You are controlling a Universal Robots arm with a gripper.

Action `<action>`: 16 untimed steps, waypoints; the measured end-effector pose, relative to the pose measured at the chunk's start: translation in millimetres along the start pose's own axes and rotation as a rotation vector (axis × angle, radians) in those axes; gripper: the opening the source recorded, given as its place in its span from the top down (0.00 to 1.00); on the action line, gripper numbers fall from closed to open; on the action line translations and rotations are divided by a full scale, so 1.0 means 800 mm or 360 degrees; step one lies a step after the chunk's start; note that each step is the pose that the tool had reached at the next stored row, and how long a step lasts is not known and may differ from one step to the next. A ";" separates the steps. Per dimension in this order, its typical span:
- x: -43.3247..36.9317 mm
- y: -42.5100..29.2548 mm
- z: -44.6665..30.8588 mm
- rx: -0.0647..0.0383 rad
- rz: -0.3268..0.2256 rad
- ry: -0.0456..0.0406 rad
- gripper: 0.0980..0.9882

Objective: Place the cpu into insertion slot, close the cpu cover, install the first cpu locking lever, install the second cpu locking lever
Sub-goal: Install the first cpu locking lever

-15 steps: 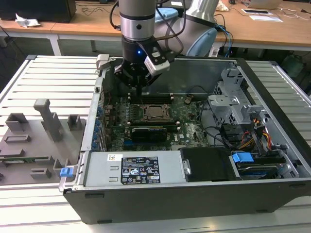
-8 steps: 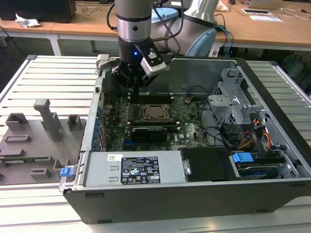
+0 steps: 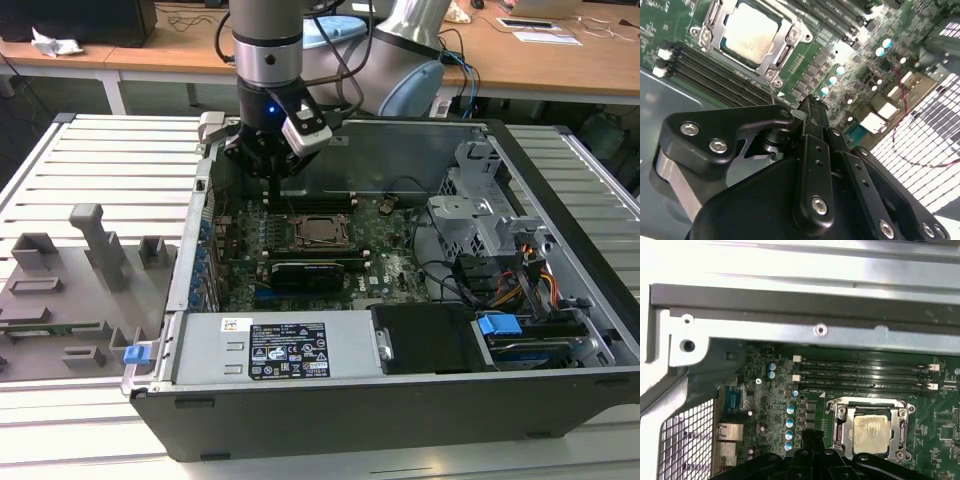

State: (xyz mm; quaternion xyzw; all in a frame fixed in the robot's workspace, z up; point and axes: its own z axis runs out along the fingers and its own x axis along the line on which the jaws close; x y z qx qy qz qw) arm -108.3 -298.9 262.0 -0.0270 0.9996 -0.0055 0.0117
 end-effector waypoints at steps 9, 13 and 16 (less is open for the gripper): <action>-0.001 0.0202 0.0072 0.0000 0.0000 0.0000 0.99; -0.002 0.0232 0.0076 0.0000 0.0000 0.0000 0.99; -0.010 0.0229 0.0077 0.0000 0.0000 0.0000 0.99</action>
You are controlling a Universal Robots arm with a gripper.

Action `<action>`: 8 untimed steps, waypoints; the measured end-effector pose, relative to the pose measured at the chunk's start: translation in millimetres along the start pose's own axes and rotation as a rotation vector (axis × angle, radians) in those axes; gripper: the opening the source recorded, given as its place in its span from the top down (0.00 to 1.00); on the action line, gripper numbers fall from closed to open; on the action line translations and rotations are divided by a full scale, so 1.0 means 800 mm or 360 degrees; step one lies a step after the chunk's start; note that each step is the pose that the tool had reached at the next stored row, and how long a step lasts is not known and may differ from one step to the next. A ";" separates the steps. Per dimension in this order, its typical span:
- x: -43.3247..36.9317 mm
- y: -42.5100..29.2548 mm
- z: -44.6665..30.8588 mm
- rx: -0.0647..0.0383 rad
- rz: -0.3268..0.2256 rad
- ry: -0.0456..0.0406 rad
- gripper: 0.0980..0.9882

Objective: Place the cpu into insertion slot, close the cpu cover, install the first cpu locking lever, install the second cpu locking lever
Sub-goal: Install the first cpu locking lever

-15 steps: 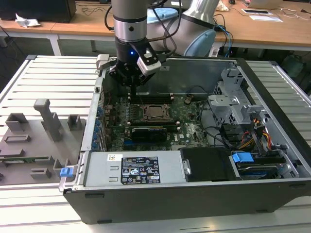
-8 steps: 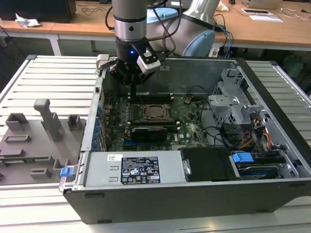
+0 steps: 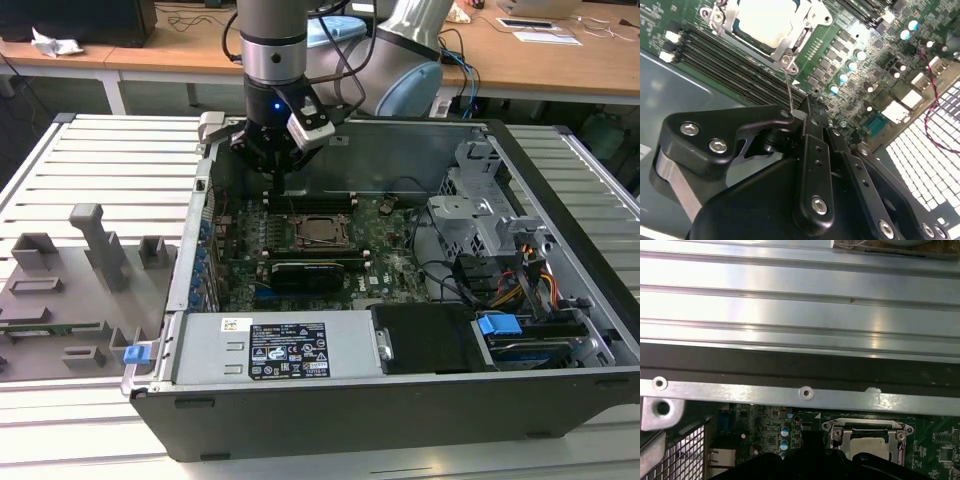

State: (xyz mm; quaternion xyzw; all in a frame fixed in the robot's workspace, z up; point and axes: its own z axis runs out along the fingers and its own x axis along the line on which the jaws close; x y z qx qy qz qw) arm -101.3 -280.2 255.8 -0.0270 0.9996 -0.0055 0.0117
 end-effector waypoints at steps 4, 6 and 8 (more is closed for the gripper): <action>-0.005 -0.0003 0.0000 0.0000 0.0000 0.0000 0.99; -0.006 -0.0004 0.0002 0.0000 0.0000 0.0000 0.99; -0.007 -0.0004 0.0002 0.0000 0.0000 0.0000 0.99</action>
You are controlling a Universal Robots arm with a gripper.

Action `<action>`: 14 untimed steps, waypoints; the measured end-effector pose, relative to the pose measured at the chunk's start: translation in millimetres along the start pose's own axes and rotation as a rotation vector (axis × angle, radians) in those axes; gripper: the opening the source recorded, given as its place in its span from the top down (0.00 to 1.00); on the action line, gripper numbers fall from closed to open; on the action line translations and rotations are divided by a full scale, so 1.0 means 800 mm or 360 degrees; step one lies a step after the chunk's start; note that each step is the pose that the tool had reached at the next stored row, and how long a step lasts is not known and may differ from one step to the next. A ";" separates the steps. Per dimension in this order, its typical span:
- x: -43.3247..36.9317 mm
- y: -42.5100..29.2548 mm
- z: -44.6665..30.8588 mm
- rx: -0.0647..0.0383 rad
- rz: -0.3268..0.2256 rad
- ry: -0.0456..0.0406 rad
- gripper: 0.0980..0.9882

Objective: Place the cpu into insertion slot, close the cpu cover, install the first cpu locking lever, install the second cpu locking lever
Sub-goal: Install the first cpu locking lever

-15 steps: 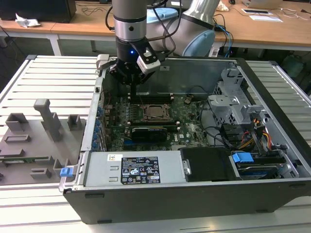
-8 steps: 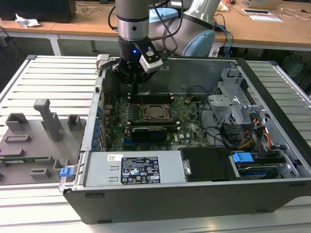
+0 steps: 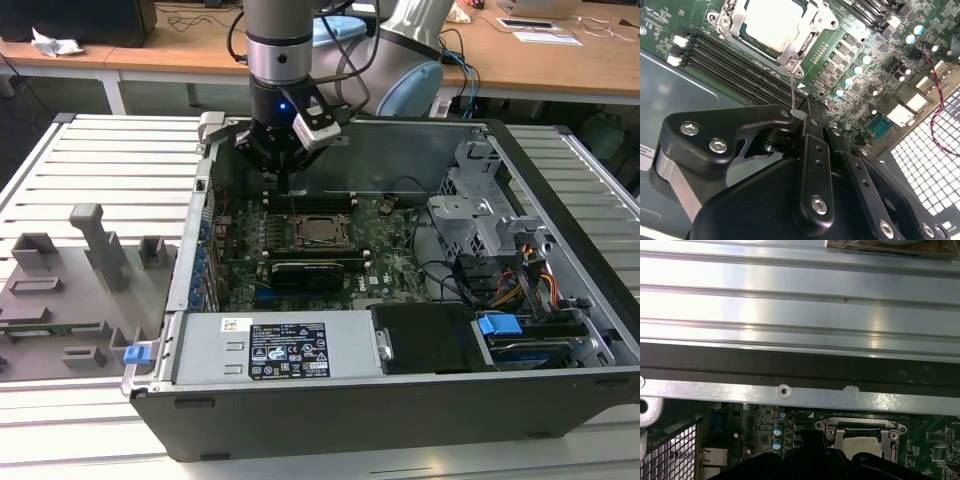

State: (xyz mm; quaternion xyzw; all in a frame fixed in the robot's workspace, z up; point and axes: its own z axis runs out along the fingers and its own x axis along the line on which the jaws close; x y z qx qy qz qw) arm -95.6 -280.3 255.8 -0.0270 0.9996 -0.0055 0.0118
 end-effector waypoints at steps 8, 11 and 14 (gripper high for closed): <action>-0.003 -0.0001 0.0001 0.0000 0.0000 0.0000 0.99; -0.004 -0.0002 0.0002 0.0000 0.0000 0.0000 0.99; -0.005 -0.0002 0.0002 0.0000 0.0000 0.0000 0.99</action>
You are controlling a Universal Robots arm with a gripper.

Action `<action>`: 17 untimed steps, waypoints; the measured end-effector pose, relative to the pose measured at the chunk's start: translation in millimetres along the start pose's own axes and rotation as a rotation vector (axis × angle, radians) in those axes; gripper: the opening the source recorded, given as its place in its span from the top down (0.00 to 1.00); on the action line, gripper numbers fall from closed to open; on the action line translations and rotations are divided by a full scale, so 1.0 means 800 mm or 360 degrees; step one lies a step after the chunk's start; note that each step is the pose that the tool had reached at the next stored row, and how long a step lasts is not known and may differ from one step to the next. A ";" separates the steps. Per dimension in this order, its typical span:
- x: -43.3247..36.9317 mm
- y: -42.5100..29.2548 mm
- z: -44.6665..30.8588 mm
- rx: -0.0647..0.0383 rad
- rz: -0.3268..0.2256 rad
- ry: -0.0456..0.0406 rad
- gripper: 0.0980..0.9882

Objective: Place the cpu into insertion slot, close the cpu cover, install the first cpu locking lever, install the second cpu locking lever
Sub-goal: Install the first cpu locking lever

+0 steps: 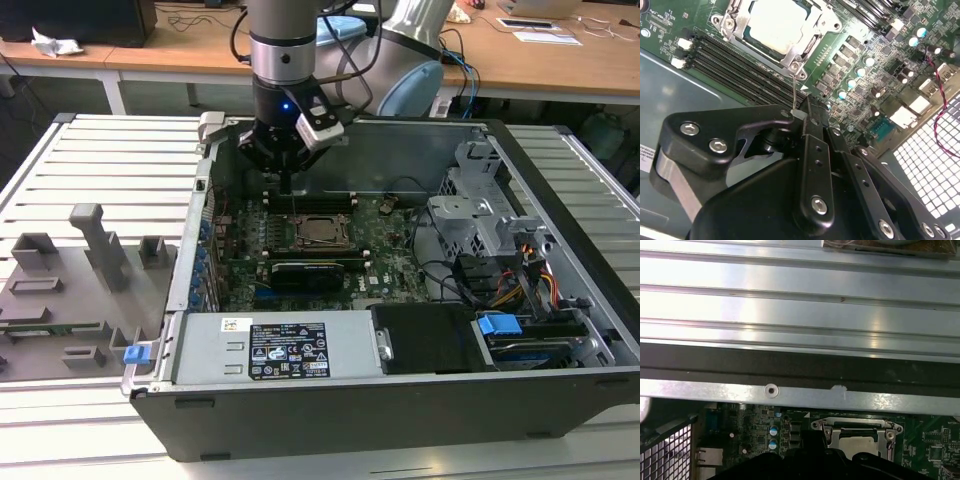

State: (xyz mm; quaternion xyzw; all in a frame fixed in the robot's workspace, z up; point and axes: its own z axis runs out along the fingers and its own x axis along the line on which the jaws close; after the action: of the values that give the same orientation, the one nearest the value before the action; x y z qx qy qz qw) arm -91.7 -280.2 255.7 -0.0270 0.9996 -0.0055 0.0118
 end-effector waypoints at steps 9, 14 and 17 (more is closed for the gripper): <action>-0.003 -0.0002 0.0001 0.0000 0.0000 0.0000 0.99; -0.004 -0.0003 0.0002 0.0000 0.0000 0.0000 0.99; -0.006 -0.0003 0.0003 0.0000 0.0000 0.0000 0.99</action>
State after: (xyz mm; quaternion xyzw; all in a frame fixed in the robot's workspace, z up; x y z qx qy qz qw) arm -86.8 -280.2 255.6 -0.0270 0.9996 -0.0055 0.0117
